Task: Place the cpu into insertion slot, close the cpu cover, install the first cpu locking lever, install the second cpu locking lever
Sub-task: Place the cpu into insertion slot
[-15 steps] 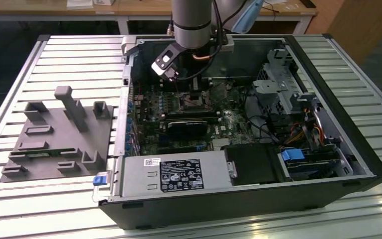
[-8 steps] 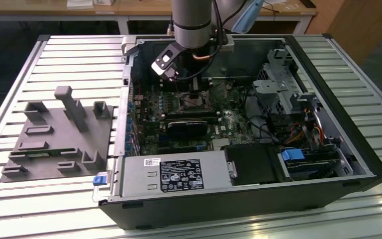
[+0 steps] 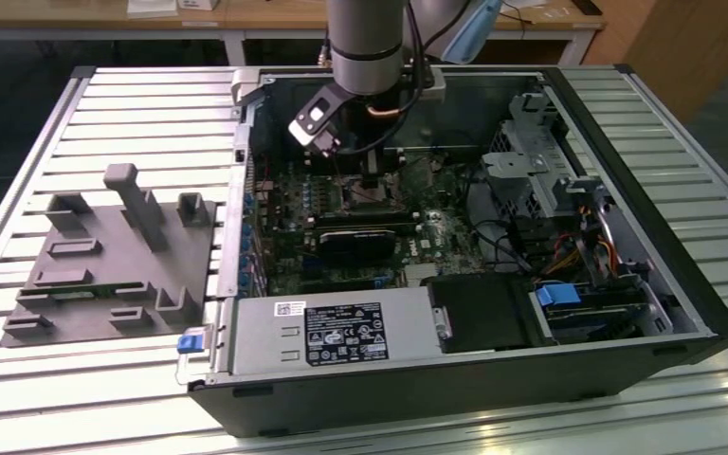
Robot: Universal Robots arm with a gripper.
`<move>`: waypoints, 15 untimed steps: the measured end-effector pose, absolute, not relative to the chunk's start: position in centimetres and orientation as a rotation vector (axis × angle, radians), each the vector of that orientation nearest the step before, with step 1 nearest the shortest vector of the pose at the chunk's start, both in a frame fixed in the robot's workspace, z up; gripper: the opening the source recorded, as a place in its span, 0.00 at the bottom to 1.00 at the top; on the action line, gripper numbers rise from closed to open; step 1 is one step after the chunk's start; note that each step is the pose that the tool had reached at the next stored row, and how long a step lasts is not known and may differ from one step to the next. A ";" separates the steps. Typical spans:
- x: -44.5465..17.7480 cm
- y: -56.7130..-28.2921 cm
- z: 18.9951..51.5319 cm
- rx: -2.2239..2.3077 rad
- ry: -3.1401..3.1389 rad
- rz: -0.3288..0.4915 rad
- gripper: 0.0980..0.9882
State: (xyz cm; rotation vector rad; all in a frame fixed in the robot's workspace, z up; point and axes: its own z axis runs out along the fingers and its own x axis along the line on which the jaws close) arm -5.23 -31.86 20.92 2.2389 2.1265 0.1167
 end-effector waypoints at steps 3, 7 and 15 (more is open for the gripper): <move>-5.2 -31.9 20.7 2.239 2.127 0.117 0.00; -5.2 -31.9 20.4 2.239 2.127 0.117 0.00; -5.2 -31.9 20.1 2.239 2.127 0.117 0.00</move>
